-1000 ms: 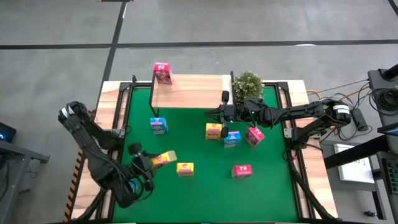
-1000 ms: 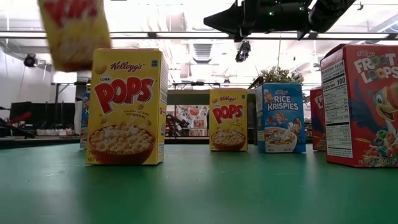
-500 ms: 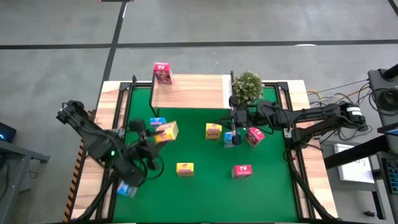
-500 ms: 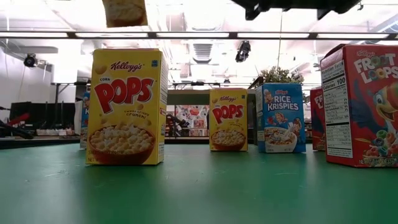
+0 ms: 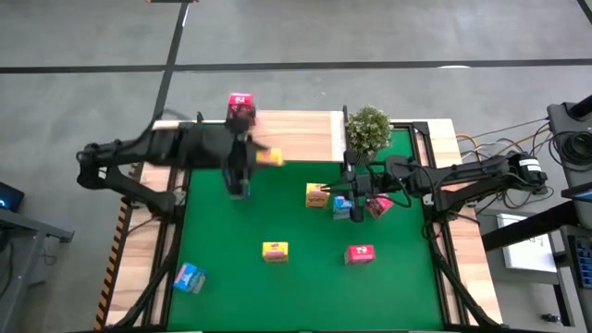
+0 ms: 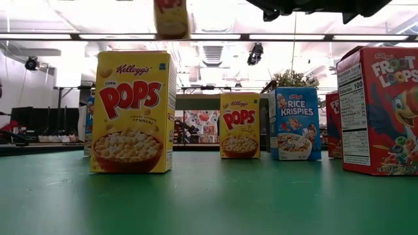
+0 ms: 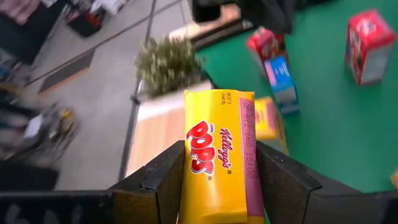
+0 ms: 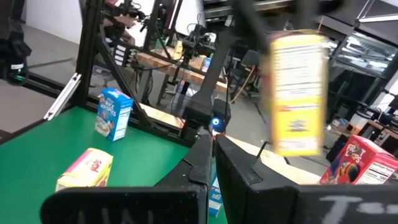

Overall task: Stack cereal on shelf
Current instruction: Put the bottom left yellow cereal box on the shelf

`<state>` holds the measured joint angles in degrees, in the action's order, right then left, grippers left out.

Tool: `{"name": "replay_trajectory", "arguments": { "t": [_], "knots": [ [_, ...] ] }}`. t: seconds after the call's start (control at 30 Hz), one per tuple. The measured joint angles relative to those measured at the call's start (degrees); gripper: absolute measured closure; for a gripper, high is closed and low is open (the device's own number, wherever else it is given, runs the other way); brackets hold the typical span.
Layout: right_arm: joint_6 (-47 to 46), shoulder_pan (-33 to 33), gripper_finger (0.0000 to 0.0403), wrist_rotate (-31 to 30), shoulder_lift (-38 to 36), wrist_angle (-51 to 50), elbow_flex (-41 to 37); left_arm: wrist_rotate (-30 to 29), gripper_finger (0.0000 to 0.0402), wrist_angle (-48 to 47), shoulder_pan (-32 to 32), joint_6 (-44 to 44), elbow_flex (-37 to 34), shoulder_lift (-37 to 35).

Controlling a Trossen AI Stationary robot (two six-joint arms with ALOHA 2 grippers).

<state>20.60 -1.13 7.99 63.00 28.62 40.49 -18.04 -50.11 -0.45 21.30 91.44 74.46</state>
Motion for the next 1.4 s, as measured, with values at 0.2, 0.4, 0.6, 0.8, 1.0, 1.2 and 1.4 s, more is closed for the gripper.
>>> {"name": "replay_trajectory", "arguments": {
  "t": [0.2, 0.4, 0.6, 0.8, 1.0, 1.2, 1.4],
  "knots": [
    [0.5, 0.0, 0.0390, 0.0, 0.0, -2.0, 0.0, 21.9, 0.0239, 6.3, 19.8, 7.4, 0.0, 3.0],
    [1.1, 0.0, 0.0390, 0.0, 0.0, -1.9, 0.0, 34.8, 0.0239, 11.4, 32.3, 9.2, 0.5, 10.1],
    [1.5, 0.0, 0.0390, 0.0, 0.0, -1.9, 0.0, 35.5, 0.0239, 11.2, 37.3, 11.7, 2.4, 15.9],
    [2.6, 0.0, 0.0390, 0.0, 0.0, -1.9, 0.0, 35.6, 0.0239, 10.7, 38.6, 10.5, 4.8, 19.6],
    [3.3, 0.0, 0.0390, 0.0, 0.0, -1.9, 0.0, 35.1, 0.0239, 6.5, 39.3, 11.1, 7.7, 23.0],
    [3.4, 0.0, 0.0390, -0.1, 0.0, -1.9, 0.0, 35.1, 0.0239, 6.9, 40.3, 11.2, 8.8, 23.9],
    [3.5, 0.0, 0.0390, -0.5, 0.0, -1.9, 0.0, 35.2, 0.0239, 6.8, 40.8, 11.6, 8.8, 23.9]
  ]
}}
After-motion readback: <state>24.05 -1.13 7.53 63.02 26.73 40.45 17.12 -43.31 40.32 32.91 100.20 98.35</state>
